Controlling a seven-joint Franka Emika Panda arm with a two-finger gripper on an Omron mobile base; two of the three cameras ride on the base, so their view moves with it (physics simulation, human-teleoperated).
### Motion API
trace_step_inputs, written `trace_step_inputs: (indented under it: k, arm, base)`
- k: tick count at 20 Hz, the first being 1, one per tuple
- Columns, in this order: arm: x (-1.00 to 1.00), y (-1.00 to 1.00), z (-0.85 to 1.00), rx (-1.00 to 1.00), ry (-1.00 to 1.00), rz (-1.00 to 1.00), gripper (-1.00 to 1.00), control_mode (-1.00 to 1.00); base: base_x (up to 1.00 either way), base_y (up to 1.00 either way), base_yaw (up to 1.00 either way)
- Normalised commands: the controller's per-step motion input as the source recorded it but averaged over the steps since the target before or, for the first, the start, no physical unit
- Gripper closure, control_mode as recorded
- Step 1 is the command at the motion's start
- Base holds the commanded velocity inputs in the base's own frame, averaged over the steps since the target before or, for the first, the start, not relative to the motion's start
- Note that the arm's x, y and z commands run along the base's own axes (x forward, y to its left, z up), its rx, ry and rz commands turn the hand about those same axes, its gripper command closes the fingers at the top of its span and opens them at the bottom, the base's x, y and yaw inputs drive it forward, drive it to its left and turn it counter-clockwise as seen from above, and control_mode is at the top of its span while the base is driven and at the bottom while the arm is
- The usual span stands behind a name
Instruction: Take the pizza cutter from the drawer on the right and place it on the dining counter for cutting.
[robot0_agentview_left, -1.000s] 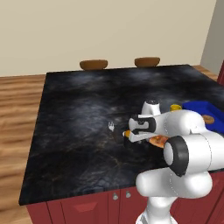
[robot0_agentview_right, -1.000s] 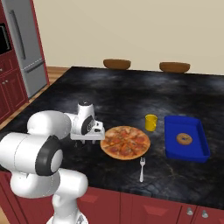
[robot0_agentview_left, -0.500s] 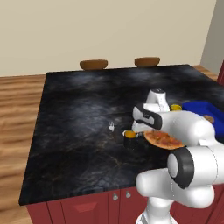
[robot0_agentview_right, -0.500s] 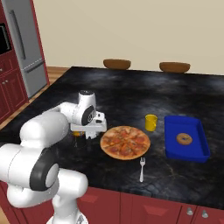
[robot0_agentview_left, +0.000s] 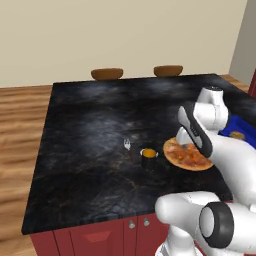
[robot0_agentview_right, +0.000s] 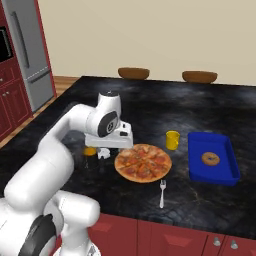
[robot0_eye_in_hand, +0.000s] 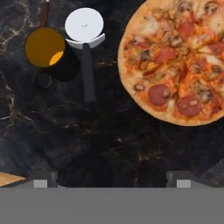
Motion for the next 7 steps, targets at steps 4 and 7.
trace_step_inputs:
  k: [4,7]
  arm:
    - [-1.00,-0.31,0.16,0.00,0.00,-0.06,-1.00,-1.00]
    - [-0.97,-0.15,0.10,0.00,0.00,-0.06,-1.00,-1.00]
  base:
    - [0.00,0.00,0.00]
    - [0.00,0.00,0.00]
